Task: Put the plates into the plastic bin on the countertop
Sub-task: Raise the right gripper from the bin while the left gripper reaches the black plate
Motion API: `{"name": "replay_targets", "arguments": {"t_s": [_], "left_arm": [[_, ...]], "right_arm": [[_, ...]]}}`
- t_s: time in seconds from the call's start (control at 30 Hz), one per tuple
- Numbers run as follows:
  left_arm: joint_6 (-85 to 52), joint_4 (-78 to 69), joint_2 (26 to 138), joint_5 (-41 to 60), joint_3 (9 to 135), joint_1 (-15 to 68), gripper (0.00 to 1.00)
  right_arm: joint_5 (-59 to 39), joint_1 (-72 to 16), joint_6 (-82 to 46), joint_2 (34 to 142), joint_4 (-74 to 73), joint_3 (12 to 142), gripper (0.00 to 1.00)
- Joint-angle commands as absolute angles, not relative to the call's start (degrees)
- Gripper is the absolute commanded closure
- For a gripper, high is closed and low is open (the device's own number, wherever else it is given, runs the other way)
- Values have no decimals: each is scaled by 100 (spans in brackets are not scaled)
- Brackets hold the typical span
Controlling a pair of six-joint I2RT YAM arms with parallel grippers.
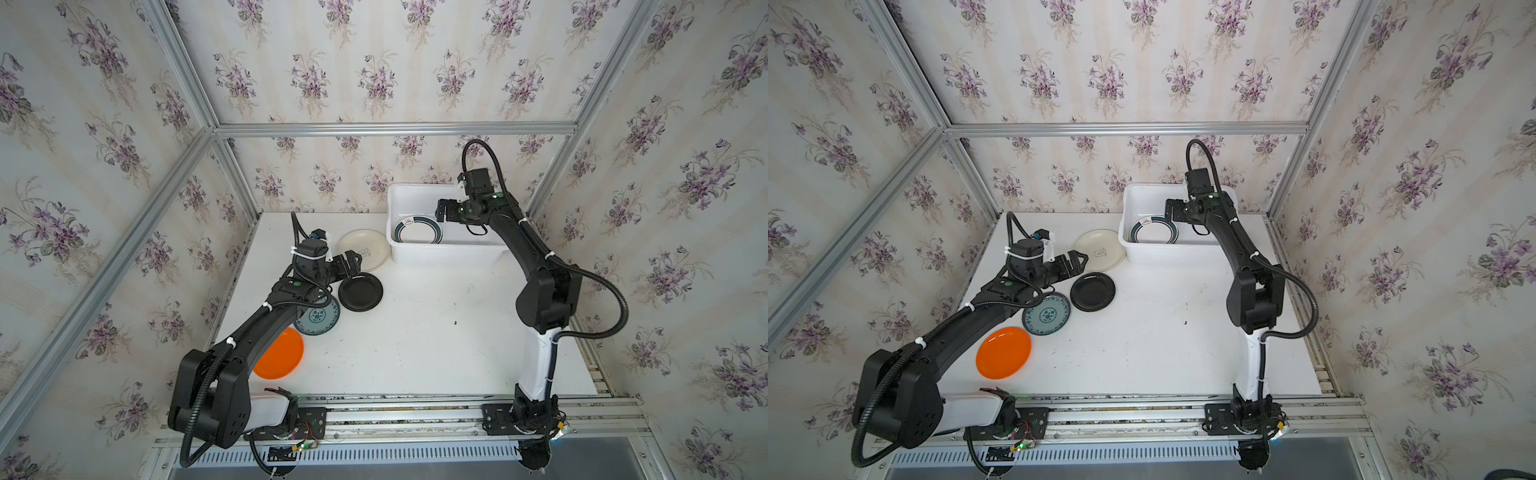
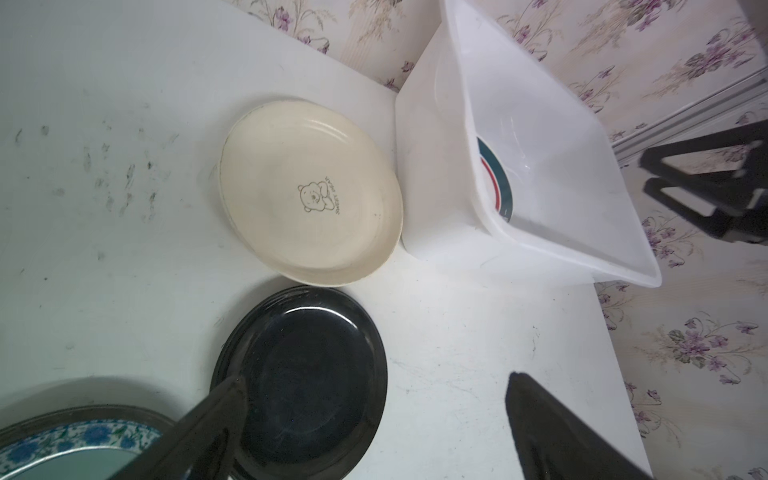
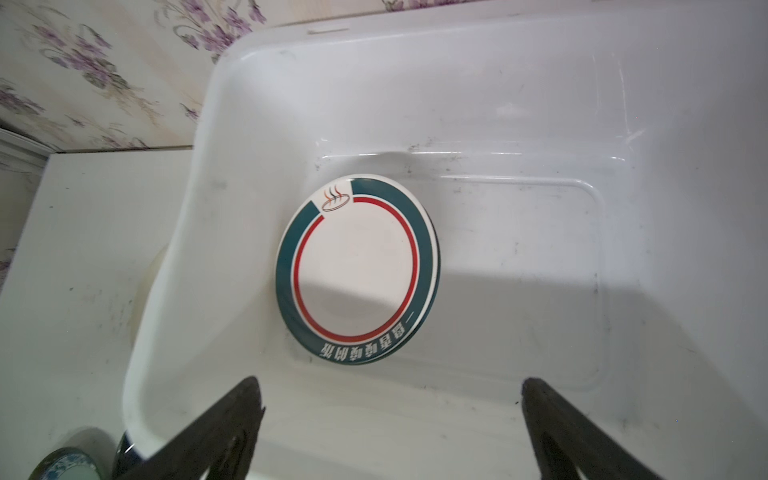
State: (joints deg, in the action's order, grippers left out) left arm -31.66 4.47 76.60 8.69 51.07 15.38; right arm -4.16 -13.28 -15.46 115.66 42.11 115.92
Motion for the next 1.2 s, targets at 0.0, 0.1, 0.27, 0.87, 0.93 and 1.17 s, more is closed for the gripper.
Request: {"name": "replay_targets", "arguments": {"t_s": [0.0, 0.1, 0.27, 0.87, 0.93, 1.17], "left_arm": [[-3108, 483, 7673, 868, 4984, 1529, 0], [-3242, 481, 7638, 815, 4825, 1525, 1], [-3403, 444, 7684, 584, 4584, 1507, 1], [-2895, 178, 8903, 1100, 5320, 1110, 24], [-2870, 133, 9018, 1081, 5283, 1105, 26], [-2756, 359, 9276, 911, 5353, 1100, 35]], "right_arm": [[-692, -1371, -1867, 10897, 3778, 10886, 1], [-1141, -1371, -2231, 10098, 3304, 9870, 1], [-1635, -1380, -2798, 8719, 2520, 8076, 2], [-3138, -1380, -3103, 6384, 1859, 5563, 1], [-3297, -1380, -3096, 6316, 1595, 5382, 1], [-3728, -1380, -3187, 6490, 842, 5108, 1]]}}
